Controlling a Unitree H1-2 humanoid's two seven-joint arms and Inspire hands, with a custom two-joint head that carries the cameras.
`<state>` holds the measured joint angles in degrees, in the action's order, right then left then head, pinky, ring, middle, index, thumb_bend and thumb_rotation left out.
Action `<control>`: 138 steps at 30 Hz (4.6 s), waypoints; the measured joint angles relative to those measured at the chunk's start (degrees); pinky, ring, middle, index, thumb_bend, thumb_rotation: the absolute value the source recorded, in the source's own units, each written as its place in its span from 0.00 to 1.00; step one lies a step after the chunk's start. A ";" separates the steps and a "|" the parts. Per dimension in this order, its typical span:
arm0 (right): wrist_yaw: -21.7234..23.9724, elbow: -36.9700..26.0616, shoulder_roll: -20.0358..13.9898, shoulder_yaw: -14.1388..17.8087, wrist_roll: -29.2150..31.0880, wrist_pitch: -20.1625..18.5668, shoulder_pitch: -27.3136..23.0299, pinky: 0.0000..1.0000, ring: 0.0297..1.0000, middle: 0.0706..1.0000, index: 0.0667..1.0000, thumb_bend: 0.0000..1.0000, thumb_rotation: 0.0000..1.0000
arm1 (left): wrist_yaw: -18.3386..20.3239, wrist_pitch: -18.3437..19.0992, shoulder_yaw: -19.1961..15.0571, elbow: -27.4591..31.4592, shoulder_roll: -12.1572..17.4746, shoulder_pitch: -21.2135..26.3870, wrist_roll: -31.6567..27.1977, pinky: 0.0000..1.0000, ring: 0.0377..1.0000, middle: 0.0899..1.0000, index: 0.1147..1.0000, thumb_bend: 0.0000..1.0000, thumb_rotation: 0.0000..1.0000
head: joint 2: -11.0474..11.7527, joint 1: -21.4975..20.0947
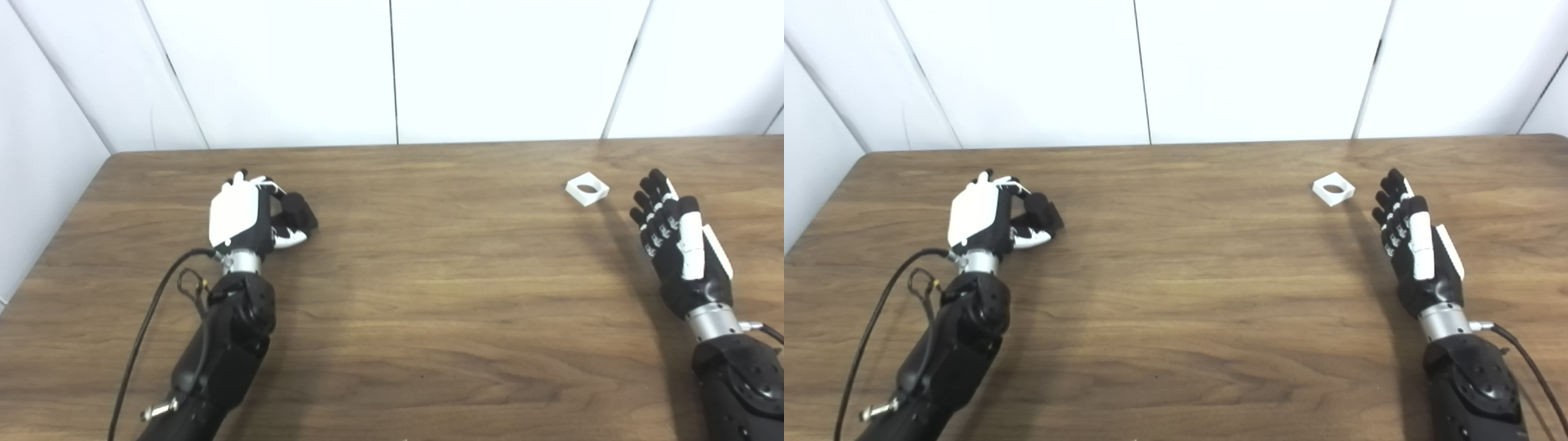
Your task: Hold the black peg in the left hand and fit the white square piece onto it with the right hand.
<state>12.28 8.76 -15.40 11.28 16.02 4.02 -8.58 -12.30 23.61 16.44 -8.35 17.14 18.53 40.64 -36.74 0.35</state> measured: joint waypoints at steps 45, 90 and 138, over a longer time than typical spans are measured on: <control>-0.39 -2.78 0.18 -1.07 -1.81 -5.37 1.12 1.00 1.00 1.00 1.00 0.61 1.00 | 10.86 -7.69 10.52 25.62 -11.71 -22.34 10.81 1.00 1.00 0.88 0.42 0.52 0.07 | -2.28 -2.02; -3.63 -5.99 -1.44 -5.32 -11.01 -10.03 -3.04 1.00 1.00 1.00 1.00 0.69 0.80 | 12.88 -10.00 8.37 25.17 -13.05 -23.45 10.83 1.00 1.00 0.88 0.42 0.52 0.07 | -2.37 -2.81; 1.14 18.56 -20.13 -28.92 -51.33 -2.90 -32.56 1.00 1.00 1.00 0.71 0.89 0.19 | 10.24 -11.02 7.63 23.15 -14.50 -23.43 10.97 1.00 1.00 0.89 0.42 0.52 0.07 | -0.09 -3.08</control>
<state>13.43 27.32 -35.53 -17.64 -35.31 1.12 -41.14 -2.06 12.59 24.06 14.80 2.64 -4.91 51.61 -36.83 -2.72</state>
